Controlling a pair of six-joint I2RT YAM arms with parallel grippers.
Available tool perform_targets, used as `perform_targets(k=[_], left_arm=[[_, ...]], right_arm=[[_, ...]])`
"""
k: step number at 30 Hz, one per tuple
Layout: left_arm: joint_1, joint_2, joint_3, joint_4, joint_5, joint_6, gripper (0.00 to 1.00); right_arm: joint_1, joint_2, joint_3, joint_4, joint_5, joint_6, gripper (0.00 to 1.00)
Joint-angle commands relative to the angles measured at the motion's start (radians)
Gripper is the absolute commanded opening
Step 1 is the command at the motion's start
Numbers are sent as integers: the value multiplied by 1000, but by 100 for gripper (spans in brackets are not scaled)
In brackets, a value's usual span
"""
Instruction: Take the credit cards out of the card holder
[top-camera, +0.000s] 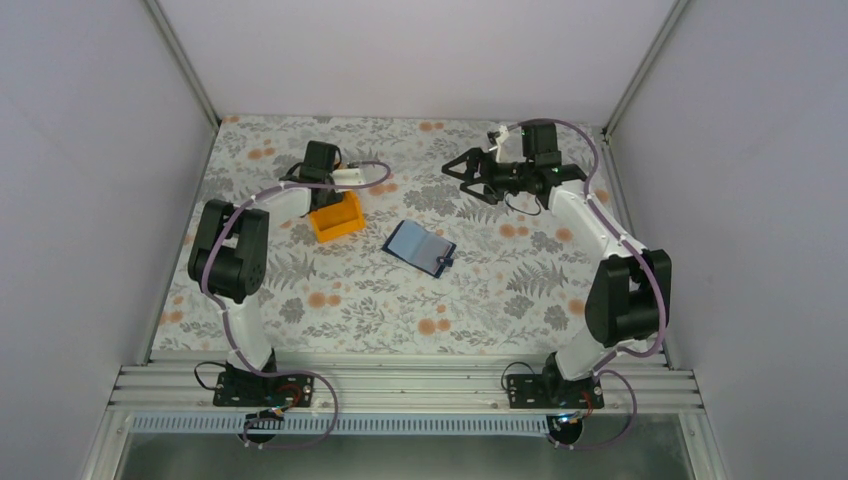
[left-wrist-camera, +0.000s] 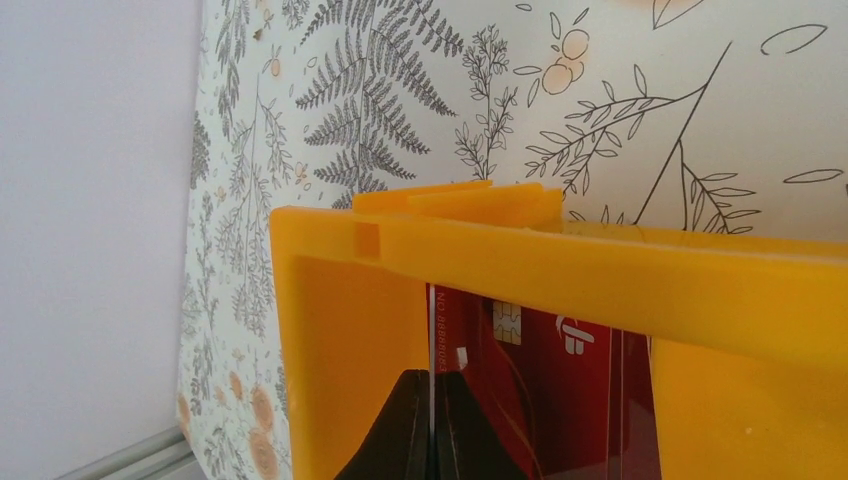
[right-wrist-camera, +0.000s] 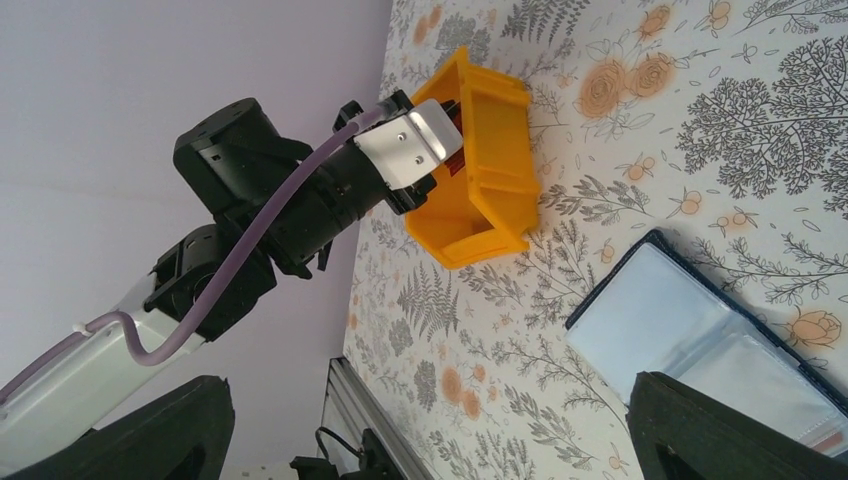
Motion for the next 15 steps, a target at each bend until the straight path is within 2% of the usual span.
perform_targets(k=[1, 4, 6, 9, 15], left_arm=[[7, 28, -2, 8, 20, 22, 9], [11, 16, 0, -3, 17, 35, 44], [17, -2, 23, -44, 35, 25, 58], [24, -31, 80, -121, 65, -8, 65], [33, -101, 146, -267, 139, -18, 77]], right_arm=[[-14, 4, -7, 19, -33, -4, 100], [-16, -4, 0, -8, 7, -25, 100], [-14, -20, 16, -77, 112, -58, 100], [-4, -63, 7, -128, 329, -95, 100], [28, -93, -82, -158, 462, -137, 92]])
